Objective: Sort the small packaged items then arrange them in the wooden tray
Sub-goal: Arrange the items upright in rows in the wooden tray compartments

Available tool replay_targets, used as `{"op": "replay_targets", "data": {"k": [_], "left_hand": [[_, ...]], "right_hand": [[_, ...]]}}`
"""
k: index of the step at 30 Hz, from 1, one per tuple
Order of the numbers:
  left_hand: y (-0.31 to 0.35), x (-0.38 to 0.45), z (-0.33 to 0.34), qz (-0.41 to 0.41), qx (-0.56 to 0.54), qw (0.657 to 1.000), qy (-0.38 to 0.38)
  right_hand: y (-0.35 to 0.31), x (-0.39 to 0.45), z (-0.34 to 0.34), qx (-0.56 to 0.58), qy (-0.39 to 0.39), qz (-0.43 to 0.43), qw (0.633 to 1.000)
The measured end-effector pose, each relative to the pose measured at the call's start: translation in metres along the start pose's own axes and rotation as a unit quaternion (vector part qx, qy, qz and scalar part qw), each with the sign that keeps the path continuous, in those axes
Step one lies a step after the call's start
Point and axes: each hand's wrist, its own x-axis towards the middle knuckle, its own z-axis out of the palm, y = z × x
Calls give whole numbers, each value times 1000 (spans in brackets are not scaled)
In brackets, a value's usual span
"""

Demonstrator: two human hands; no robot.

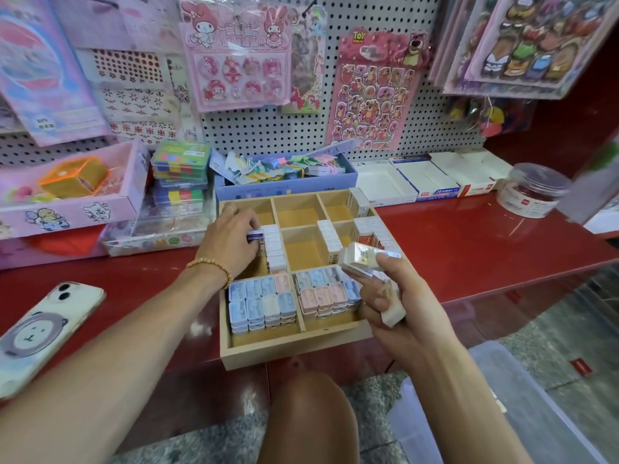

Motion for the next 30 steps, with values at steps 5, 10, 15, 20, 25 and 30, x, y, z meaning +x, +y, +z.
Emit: {"op": "replay_targets", "data": {"k": [5, 10, 15, 20, 25, 30], "left_hand": [[0, 0, -5, 12, 36, 999, -11], [24, -1, -25, 33, -39, 998, 37], [82, -24, -32, 44, -319, 938, -127], [96, -27, -25, -3, -392, 894, -216], [93, -15, -24, -80, -440, 877, -178], [92, 14, -12, -81, -382, 912, -126]], "right_hand": [[2, 0, -3, -5, 8, -2, 1000], [3, 4, -9, -28, 23, -22, 999], [2, 5, -6, -57, 19, -35, 998], [-4, 3, -5, -76, 11, -48, 996], [-12, 7, -13, -95, 67, -89, 989], [-22, 15, -28, -134, 117, -134, 975]]}}
